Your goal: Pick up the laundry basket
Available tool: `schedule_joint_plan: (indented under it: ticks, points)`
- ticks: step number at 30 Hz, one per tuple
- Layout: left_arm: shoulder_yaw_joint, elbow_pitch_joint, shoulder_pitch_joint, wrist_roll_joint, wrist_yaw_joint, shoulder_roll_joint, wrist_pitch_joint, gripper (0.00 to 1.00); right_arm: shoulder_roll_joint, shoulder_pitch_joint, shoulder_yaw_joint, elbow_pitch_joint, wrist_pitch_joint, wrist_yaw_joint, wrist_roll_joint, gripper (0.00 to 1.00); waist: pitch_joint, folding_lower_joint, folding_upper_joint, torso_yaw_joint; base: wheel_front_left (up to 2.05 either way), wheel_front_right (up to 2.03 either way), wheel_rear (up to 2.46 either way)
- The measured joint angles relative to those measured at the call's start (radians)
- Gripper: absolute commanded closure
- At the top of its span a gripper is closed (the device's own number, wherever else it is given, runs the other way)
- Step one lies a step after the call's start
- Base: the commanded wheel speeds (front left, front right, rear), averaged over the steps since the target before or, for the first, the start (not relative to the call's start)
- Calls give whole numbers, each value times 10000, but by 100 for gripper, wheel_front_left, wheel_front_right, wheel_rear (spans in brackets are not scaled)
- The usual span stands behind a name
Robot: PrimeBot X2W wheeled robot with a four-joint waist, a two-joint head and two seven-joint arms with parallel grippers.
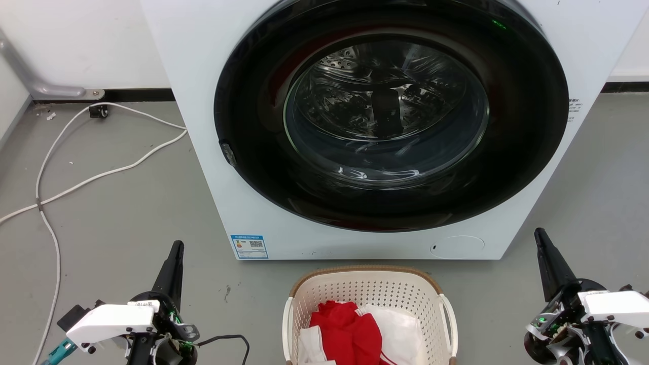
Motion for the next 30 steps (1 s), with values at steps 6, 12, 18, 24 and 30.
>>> schedule_joint_plan:
  ticks: [6,12,18,24,30]
  points:
    - [4,0,0,2,0,0,0,100,0,0,0,0,0,0,0,100,0,1,0,0,0,0,0]
    - [4,0,0,2,0,-2,0,100,0,0,2,0,0,0,0,100,0,0,0,0,0,0,0]
    - [6,0,0,2,0,-2,2,100,0,0,2,0,0,0,0,100,0,0,0,0,0,0,0]
    - [8,0,0,2,0,-4,2,100,0,0,0,0,0,0,0,100,0,1,0,0,0,0,0]
    - [8,0,0,2,0,-4,2,100,0,0,0,0,0,0,0,100,0,1,0,0,0,0,0]
